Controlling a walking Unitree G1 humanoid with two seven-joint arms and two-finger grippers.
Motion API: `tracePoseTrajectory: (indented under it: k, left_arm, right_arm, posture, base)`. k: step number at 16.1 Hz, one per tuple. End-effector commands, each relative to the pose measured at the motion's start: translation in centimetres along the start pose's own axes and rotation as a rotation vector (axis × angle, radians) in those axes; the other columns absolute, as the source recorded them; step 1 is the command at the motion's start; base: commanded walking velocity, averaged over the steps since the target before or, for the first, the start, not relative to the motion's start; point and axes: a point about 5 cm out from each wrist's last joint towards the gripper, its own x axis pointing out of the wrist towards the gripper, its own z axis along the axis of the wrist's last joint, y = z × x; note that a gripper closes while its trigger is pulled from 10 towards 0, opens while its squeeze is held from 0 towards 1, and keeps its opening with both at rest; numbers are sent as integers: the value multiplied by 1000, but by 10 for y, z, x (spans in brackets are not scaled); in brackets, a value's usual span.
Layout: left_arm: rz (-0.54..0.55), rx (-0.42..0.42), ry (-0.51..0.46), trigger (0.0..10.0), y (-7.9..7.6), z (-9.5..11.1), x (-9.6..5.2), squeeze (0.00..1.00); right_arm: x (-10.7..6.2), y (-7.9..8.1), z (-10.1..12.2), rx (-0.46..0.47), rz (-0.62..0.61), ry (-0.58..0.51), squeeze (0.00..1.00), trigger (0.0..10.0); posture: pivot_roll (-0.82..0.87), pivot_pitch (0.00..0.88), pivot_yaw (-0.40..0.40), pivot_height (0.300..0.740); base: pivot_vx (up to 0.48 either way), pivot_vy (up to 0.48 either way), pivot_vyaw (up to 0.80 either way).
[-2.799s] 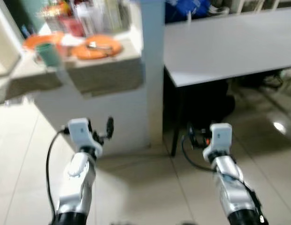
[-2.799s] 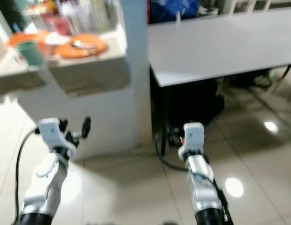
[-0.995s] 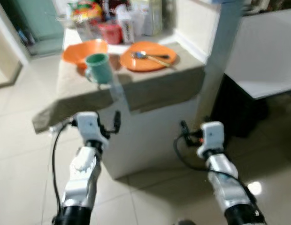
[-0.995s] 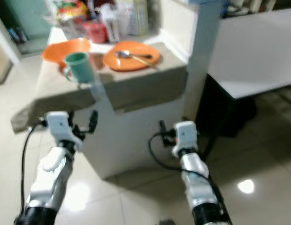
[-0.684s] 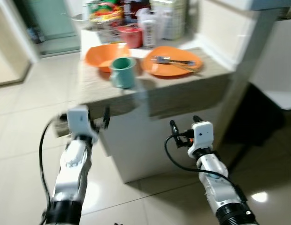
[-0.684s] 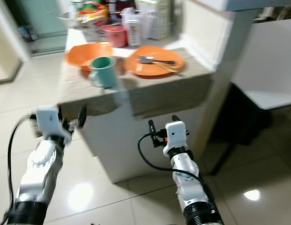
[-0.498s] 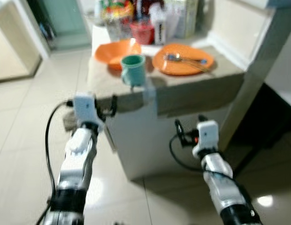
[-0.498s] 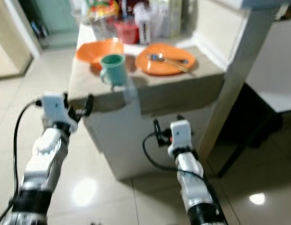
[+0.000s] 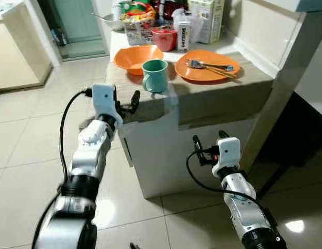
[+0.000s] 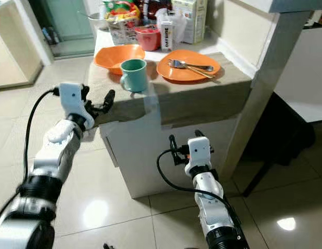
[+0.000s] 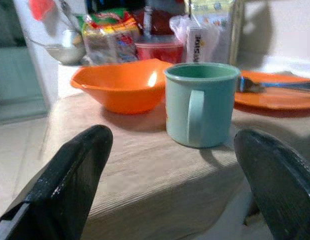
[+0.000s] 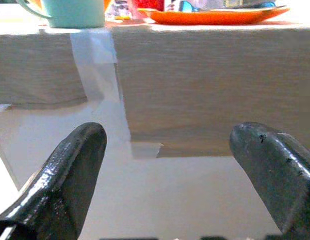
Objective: Setting the table
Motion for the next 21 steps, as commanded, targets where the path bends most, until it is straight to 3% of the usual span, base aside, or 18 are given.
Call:
tracePoseTrajectory:
  k: [1, 4, 8, 10, 12, 18, 21]
  left_arm:
    - [-3, 8, -1, 10000, 6, 5, 4, 0]
    - [-45, 11, 33, 10000, 9, 11, 23, 0]
    - [-34, 15, 49, 10000, 14, 17, 32, 0]
    - [-55, 10, 51, 10000, 8, 18, 36, 0]
    - [-78, -28, 49, 10000, 3, 18, 39, 0]
    - [-118, -34, 62, 10000, -10, 17, 44, 0]
    - [-104, -29, 61, 10000, -8, 17, 44, 0]
  right_arm:
    - [2, -1, 7, -9, -6, -36, 0, 10000]
    - [-7, -5, 9, -15, -18, -45, 0, 10000]
    - [-25, -22, 12, -36, -47, -44, 0, 10000]
    - [-36, -31, 6, -47, -74, -12, 0, 10000]
    - [-41, -32, 9, -52, -77, -8, 0, 10000]
    - [-51, -33, 10, -57, -89, 9, 0, 10000]
    - [-54, -33, 11, -60, -89, 20, 0, 10000]
  posture:
    - [-228, 0, 117, 740]
    - [-264, 0, 130, 740]
    - [-308, 27, 137, 740]
    - [-330, 39, 136, 740]
    - [-345, 49, 138, 740]
    - [-367, 65, 145, 740]
    - [-371, 72, 143, 740]
  base:
    - [0, 0, 0]
    - [0, 0, 0]
    - [0, 0, 0]
    - [0, 0, 0]
    - [0, 0, 0]
    - [0, 0, 0]
    - [0, 0, 0]
